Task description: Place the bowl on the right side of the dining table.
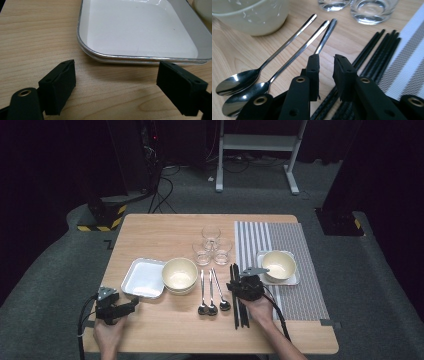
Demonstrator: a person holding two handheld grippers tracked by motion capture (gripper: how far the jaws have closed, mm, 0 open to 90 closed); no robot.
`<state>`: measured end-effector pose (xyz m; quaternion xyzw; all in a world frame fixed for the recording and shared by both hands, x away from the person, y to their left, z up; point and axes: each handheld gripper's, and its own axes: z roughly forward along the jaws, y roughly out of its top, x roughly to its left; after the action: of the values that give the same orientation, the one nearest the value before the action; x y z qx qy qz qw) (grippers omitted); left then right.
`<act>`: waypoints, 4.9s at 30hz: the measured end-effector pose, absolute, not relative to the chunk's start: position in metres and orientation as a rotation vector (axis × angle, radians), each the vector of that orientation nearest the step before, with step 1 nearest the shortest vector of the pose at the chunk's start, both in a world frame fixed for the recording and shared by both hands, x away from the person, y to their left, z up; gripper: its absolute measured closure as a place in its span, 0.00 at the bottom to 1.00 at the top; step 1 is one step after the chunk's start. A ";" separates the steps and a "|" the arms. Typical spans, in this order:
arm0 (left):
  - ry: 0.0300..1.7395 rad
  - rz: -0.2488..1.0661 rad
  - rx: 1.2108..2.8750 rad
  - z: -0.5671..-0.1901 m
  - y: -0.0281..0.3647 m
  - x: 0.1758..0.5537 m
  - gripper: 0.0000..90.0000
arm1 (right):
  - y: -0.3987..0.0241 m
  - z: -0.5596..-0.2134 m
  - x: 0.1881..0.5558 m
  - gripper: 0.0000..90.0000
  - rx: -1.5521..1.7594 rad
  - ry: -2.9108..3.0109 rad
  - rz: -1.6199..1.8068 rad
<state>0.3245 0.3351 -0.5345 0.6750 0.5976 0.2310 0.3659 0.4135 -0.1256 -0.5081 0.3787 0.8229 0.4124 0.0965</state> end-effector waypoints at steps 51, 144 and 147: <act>1.532 0.599 1.739 -0.535 0.335 0.325 0.18 | -0.088 -0.520 0.413 0.89 1.048 2.509 1.014; 1.536 0.600 1.736 -0.535 0.334 0.325 0.18 | -0.084 -0.521 0.433 0.94 1.102 2.430 1.008; 1.536 0.600 1.736 -0.535 0.334 0.325 0.18 | -0.084 -0.521 0.433 0.94 1.101 2.430 1.008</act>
<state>0.3247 0.3343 -0.5346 0.6751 0.5973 0.2333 0.3648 0.4326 -0.0836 -0.5211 0.3820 0.8431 0.3498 0.1443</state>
